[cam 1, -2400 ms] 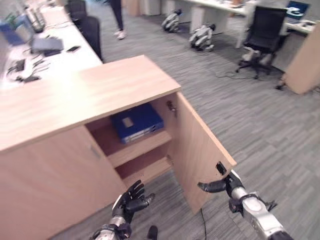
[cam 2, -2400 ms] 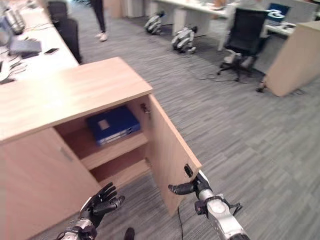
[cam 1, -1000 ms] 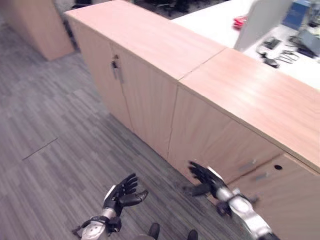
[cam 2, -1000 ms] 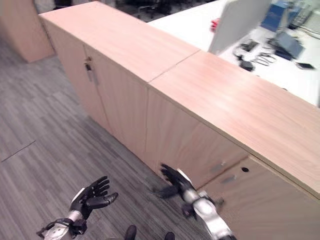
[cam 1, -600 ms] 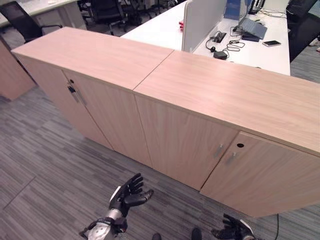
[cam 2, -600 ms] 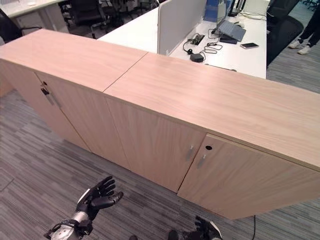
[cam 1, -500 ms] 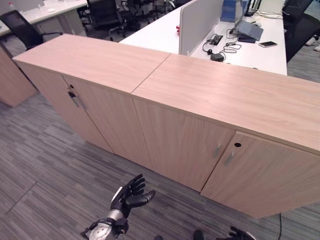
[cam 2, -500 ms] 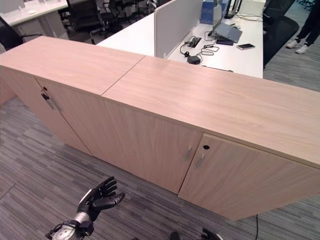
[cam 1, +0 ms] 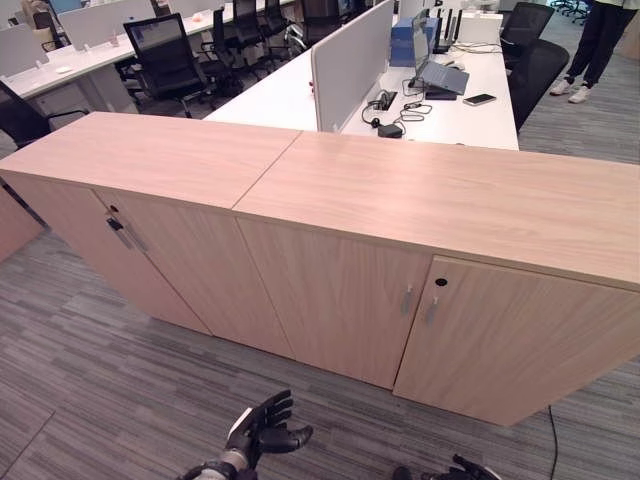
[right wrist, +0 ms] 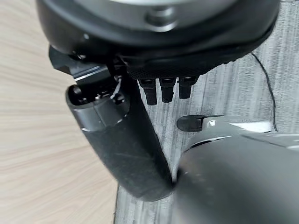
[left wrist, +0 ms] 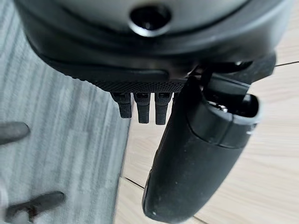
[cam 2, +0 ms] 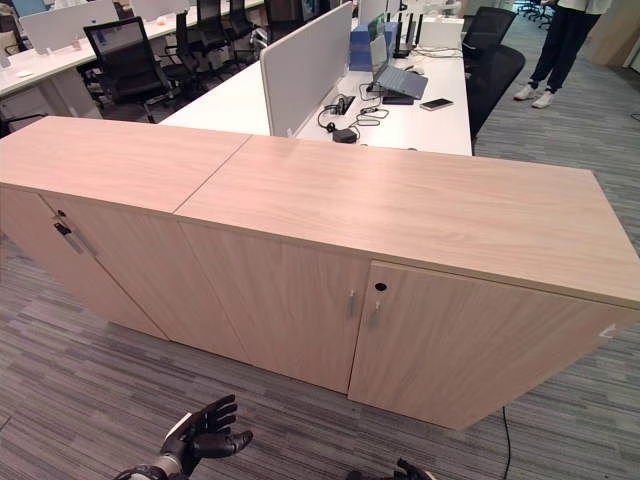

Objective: Put the empty folder in the office cabinet

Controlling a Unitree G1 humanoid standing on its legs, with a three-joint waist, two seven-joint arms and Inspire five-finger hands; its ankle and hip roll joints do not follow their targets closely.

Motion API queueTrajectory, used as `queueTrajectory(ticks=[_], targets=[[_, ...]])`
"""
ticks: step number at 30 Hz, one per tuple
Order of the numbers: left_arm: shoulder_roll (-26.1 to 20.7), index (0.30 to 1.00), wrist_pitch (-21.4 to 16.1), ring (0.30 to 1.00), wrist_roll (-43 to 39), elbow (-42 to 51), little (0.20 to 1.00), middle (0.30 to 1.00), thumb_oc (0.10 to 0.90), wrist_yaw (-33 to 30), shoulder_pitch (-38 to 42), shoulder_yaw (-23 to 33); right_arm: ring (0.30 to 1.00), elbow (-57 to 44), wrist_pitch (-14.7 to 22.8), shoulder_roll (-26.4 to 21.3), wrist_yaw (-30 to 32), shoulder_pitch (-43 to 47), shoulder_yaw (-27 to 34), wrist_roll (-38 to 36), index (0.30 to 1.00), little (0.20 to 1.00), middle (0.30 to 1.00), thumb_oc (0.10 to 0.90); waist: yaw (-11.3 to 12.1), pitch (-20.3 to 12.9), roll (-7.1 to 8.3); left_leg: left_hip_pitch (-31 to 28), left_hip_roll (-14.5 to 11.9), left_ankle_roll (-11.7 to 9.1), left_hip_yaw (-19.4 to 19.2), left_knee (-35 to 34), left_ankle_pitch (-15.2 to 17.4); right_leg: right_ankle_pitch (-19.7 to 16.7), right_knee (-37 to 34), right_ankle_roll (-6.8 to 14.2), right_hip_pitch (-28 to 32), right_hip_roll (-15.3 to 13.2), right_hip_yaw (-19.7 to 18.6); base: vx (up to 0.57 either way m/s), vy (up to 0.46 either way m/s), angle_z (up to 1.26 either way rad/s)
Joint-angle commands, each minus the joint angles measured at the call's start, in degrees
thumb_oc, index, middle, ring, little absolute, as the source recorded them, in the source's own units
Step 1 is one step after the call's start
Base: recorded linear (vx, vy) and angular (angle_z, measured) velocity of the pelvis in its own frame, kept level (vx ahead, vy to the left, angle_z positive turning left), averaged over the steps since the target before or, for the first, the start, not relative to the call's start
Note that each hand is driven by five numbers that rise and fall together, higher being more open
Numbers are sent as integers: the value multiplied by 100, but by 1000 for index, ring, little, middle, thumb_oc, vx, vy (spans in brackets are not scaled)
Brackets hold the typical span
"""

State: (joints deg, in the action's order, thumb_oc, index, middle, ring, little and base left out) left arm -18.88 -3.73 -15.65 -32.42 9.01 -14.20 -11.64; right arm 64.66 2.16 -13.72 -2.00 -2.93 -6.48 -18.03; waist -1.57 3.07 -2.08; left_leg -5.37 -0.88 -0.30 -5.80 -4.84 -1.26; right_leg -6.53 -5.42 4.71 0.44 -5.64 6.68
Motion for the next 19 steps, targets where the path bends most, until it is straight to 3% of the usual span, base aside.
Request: queueTrajectory(ticks=[1, 19], targets=[[-121, 900, -356, 900, 522, -31, 900, 900, 800, -153, 578, 66, 900, -140, 232, -161, 7, 454, -62, 158, 900, 900, 900, 800, -77, 94, 69, -80, 72, -40, 118, -16, 435, 420, 42, 606, 280, -333, 189, 0, 0, 0], [-80, 900, -372, 900, 595, -374, 900, 900, 800, -187, 684, 18, 900, -320, 208, -179, -77, 440, -201, 276, 900, 900, 900, 800, -117, 111, 99, -88, 81, -21, 153, -16, 451, 428, 42, 587, 302, -336, 205, 0, 0, 0]])
